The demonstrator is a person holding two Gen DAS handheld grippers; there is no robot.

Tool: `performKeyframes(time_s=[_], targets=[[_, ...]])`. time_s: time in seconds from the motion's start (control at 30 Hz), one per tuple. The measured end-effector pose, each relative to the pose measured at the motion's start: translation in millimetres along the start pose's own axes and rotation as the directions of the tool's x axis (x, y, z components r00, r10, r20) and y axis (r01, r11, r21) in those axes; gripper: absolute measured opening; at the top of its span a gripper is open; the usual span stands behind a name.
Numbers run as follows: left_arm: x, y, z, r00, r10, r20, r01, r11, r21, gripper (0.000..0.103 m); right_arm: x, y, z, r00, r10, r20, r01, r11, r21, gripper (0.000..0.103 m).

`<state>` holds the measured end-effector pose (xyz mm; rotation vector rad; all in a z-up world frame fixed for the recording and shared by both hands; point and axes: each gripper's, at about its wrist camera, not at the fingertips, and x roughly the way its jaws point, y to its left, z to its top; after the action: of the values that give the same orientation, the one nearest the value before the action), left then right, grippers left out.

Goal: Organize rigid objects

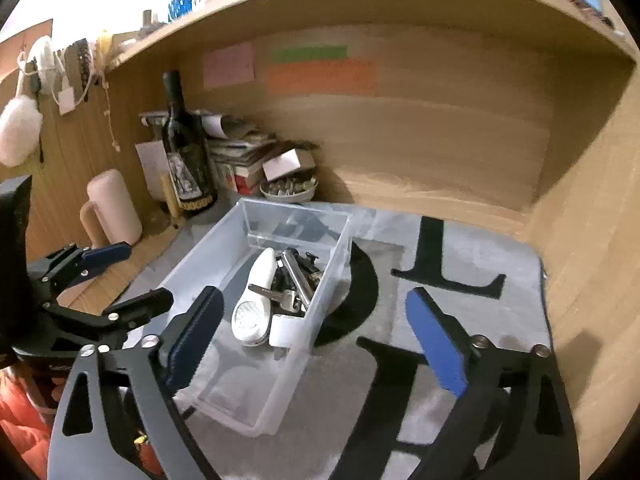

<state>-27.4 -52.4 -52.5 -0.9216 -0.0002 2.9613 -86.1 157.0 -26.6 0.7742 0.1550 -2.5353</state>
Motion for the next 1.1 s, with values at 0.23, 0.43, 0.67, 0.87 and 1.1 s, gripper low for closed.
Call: performKeyframes(time_s=[0.23, 0.43, 0.67, 0.87, 1.1], targets=[[-41, -12, 4, 0.989, 0.014, 0.145, -0.008, 0.999, -0.035, 0.101, -38, 2, -10, 0.992, -0.065, 0.113, 0.065, 0.998, -0.002, 0.103], [-67, -19, 4, 0.975, 0.016, 0.22, -0.005, 0.999, -0.053, 0.102, -55, 6, -15, 0.985, -0.07, 0.157, 0.07, 0.998, 0.004, 0.103], [-87, -27, 2, 0.962, 0.025, 0.272, -0.016, 0.999, -0.035, 0.102, -70, 17, -16, 0.976, -0.065, 0.21, 0.069, 0.998, -0.011, 0.103], [-96, -28, 3, 0.953, 0.008, 0.303, 0.004, 0.999, -0.04, 0.103, -72, 22, -14, 0.972, -0.067, 0.226, 0.075, 0.997, -0.027, 0.103], [-101, -28, 3, 0.948, 0.006, 0.317, 0.008, 0.999, -0.044, 0.103, -75, 23, -13, 0.969, -0.07, 0.238, 0.079, 0.996, -0.028, 0.103]])
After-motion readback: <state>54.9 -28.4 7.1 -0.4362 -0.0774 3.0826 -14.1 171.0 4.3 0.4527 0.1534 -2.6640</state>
